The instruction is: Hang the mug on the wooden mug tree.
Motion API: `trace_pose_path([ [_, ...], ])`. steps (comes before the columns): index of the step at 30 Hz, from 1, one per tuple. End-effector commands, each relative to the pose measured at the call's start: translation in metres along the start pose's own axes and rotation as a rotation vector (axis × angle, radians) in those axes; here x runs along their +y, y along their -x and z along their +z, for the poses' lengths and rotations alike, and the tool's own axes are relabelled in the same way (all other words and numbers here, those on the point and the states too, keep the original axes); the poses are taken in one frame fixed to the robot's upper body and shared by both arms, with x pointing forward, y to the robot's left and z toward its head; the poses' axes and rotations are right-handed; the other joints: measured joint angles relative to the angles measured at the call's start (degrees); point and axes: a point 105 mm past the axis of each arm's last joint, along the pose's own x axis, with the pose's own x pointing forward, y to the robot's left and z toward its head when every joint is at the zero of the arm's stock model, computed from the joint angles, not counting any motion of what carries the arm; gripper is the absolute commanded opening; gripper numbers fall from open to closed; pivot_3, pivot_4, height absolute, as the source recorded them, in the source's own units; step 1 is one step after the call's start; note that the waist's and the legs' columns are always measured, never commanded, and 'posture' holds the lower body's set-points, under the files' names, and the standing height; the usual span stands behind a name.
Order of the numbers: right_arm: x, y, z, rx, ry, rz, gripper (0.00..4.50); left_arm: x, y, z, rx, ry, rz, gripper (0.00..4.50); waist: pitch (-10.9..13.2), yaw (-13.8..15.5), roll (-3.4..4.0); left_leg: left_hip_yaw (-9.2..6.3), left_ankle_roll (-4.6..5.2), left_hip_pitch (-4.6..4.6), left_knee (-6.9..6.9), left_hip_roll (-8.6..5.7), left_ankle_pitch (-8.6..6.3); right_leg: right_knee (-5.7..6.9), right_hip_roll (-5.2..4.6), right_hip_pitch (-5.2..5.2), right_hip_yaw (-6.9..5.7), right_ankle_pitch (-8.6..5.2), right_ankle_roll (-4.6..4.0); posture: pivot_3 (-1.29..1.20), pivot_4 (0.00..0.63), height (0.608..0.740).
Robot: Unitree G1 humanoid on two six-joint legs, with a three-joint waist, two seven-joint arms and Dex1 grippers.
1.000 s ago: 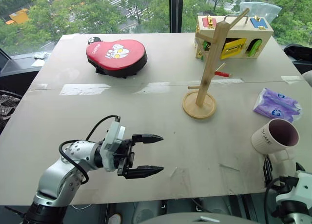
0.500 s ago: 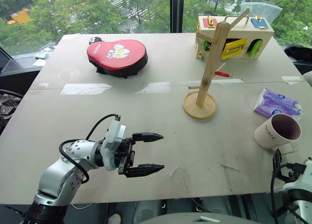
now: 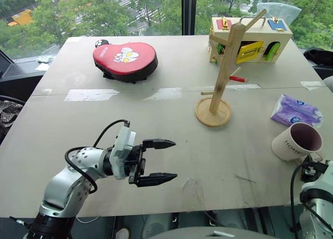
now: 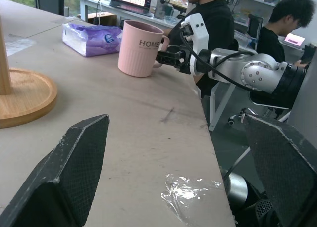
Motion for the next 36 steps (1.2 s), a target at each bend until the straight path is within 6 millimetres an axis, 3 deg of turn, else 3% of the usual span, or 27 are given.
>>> trace_pose_path([
  [1, -0.009, -0.005, 0.005, -0.013, 0.032, -0.009, 0.34, 0.002, 0.001, 0.004, -0.016, -0.04, 0.018, 4.42, 0.0, 0.01, 0.0, 0.01, 0.0, 0.01, 0.0, 0.0, 0.0, 0.0, 0.01, 0.0, 0.02, 0.0, 0.0, 0.0, 0.15, 0.733],
  [2, -0.008, -0.007, 0.005, -0.014, 0.033, 0.011, 0.03, 0.002, 0.002, 0.004, -0.019, -0.04, 0.027, 4.42, -0.02, 0.02, -0.01, 0.03, 0.0, 0.01, 0.01, 0.0, 0.0, 0.0, 0.01, 0.0, 0.04, 0.0, 0.01, 0.0, 0.15, 0.733],
  [6, -0.004, -0.014, 0.017, -0.048, 0.039, 0.108, 0.03, 0.004, 0.002, 0.002, -0.031, -0.032, 0.054, 4.42, -0.09, 0.23, -0.12, 0.05, 0.01, 0.03, 0.01, 0.0, 0.0, 0.0, 0.05, 0.01, 0.09, 0.02, 0.04, 0.0, 0.15, 0.733],
  [10, 0.027, -0.025, 0.062, -0.177, 0.081, 0.446, 0.03, 0.014, 0.007, 0.003, -0.089, -0.046, 0.159, 4.42, -0.05, -0.08, -0.05, 0.18, 0.04, 0.08, 0.1, 0.01, -0.01, 0.03, 0.07, 0.02, 0.18, 0.03, 0.04, 0.0, 0.15, 0.733],
  [14, 0.07, -0.03, 0.124, -0.284, 0.172, 0.841, 0.03, 0.022, 0.015, 0.005, -0.187, -0.122, 0.232, 4.42, 0.01, -0.85, -0.06, 0.33, 0.39, 0.29, 0.28, 0.08, -0.2, 0.11, 0.13, 0.2, 0.22, 0.03, 0.02, 0.0, 0.15, 0.733],
  [18, 0.101, -0.025, 0.158, -0.282, 0.271, 1.118, 0.03, 0.022, 0.019, 0.005, -0.198, -0.123, 0.24, 4.42, 0.0, -0.58, -0.19, 0.29, 0.45, 0.31, 0.28, 0.24, -0.24, 0.1, 0.22, 0.24, 0.27, 0.05, 0.01, 0.0, 0.15, 0.733],
  [21, 0.122, -0.021, 0.173, -0.273, 0.365, 1.283, 0.03, 0.018, 0.02, 0.005, -0.199, -0.108, 0.232, 4.42, 0.01, -0.18, -0.21, 0.2, 0.44, 0.07, 0.35, 0.25, -0.24, 0.05, 0.23, 0.12, 0.22, 0.06, 0.02, 0.0, 0.15, 0.733],
  [25, 0.142, -0.027, 0.186, -0.256, 0.439, 1.371, 0.03, 0.013, 0.02, 0.007, -0.195, -0.085, 0.224, 4.42, 0.04, 0.12, -0.26, 0.21, 0.51, -0.13, 0.5, 0.21, -0.28, 0.01, 0.11, 0.01, 0.21, 0.09, 0.06, 0.0, 0.15, 0.733],
  [29, 0.159, -0.021, 0.199, -0.255, 0.448, 1.472, 0.03, 0.006, 0.02, 0.008, -0.189, -0.07, 0.241, 4.42, 0.06, 0.44, -0.28, 0.24, 0.51, -0.14, 0.51, 0.16, -0.29, -0.01, -0.23, 0.02, 0.15, 0.1, 0.06, 0.0, 0.15, 0.733],
  [36, 0.191, -0.052, 0.193, -0.21, 0.582, 1.354, 0.03, -0.007, 0.012, 0.008, -0.198, -0.058, 0.259, 4.42, 0.08, -0.11, -0.31, 0.2, 0.39, -0.16, 0.51, 0.06, -0.22, 0.0, -0.46, 0.02, 0.01, 0.03, -0.08, 0.0, 0.15, 0.733],
])
